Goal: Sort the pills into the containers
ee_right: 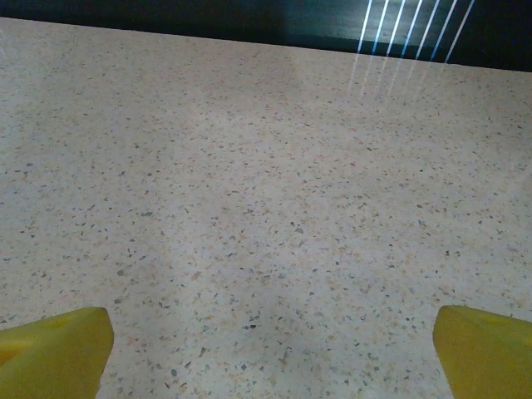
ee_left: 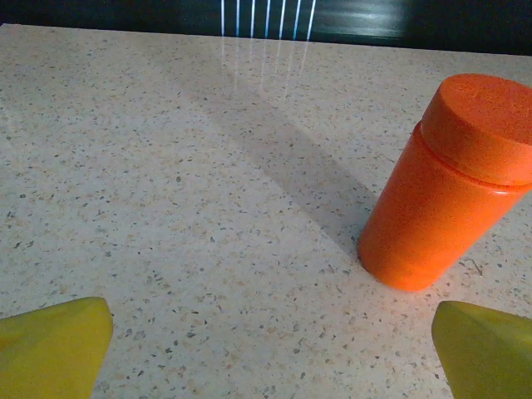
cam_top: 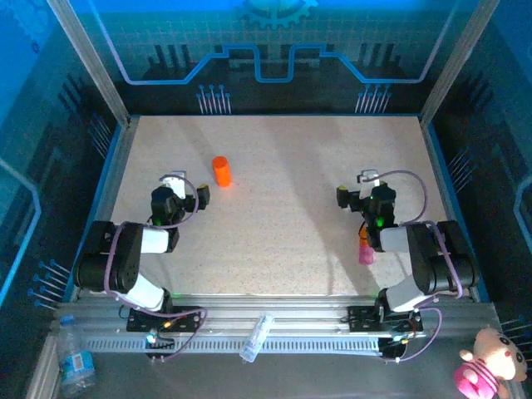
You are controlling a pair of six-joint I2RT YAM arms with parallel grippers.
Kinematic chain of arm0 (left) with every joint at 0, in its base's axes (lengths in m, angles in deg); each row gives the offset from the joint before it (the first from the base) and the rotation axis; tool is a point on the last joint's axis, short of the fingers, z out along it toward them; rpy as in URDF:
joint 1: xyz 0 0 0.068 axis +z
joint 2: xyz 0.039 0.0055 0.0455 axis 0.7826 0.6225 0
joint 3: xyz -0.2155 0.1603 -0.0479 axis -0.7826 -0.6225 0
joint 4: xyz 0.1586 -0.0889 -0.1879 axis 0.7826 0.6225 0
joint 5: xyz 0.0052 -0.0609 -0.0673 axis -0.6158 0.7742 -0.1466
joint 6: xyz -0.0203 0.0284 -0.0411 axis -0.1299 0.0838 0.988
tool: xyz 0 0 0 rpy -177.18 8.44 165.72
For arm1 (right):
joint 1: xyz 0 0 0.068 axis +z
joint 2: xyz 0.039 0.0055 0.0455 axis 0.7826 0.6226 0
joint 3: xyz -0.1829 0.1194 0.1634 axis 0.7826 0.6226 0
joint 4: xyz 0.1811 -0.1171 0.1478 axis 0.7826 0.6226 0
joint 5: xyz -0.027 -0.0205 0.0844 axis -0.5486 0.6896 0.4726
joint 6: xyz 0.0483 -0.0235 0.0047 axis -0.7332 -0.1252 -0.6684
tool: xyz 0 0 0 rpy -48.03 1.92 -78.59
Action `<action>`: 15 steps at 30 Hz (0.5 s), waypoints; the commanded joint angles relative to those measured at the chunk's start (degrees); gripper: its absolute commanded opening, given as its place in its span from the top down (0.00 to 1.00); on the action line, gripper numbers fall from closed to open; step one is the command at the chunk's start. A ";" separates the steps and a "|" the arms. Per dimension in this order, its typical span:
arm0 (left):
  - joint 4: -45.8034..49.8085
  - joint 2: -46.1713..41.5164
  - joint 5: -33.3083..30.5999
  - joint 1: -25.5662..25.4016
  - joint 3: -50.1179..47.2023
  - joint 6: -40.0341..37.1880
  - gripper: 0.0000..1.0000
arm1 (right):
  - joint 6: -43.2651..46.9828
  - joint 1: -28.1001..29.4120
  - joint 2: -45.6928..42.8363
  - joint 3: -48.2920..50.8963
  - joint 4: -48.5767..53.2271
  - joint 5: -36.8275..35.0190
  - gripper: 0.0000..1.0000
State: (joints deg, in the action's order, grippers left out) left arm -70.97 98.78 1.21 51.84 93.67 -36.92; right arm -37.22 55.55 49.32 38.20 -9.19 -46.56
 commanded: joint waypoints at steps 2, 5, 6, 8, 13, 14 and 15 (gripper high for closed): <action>-0.61 0.37 1.10 0.63 0.92 0.12 0.01 | 1.18 -0.31 0.23 -1.27 -0.09 2.06 0.00; -0.20 0.37 1.10 0.63 1.17 0.16 0.01 | 1.17 -0.35 0.23 -1.23 -0.16 2.02 0.00; -0.25 0.39 1.10 0.63 1.16 0.12 0.01 | 1.21 -0.31 0.23 -1.23 -0.16 2.02 0.00; -0.23 0.38 1.04 0.65 1.12 0.12 0.01 | 1.16 -0.29 0.23 -1.23 -0.10 2.02 0.00; -0.28 0.43 -2.12 -1.04 1.16 -0.93 0.01 | 1.10 -0.45 0.22 -1.31 -0.03 2.16 0.00; -0.26 0.45 -2.11 -1.04 1.20 -0.93 0.01 | 1.08 -0.38 0.21 -1.31 0.02 2.20 0.00; -0.21 0.46 -2.10 -1.04 1.19 -0.93 0.01 | 1.04 -0.39 0.23 -1.31 0.02 2.29 0.00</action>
State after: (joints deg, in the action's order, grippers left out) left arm -70.95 98.78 0.20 51.12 93.67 -36.99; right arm -36.97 55.55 49.32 38.16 -8.77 -44.81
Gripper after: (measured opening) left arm 0.990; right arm 0.998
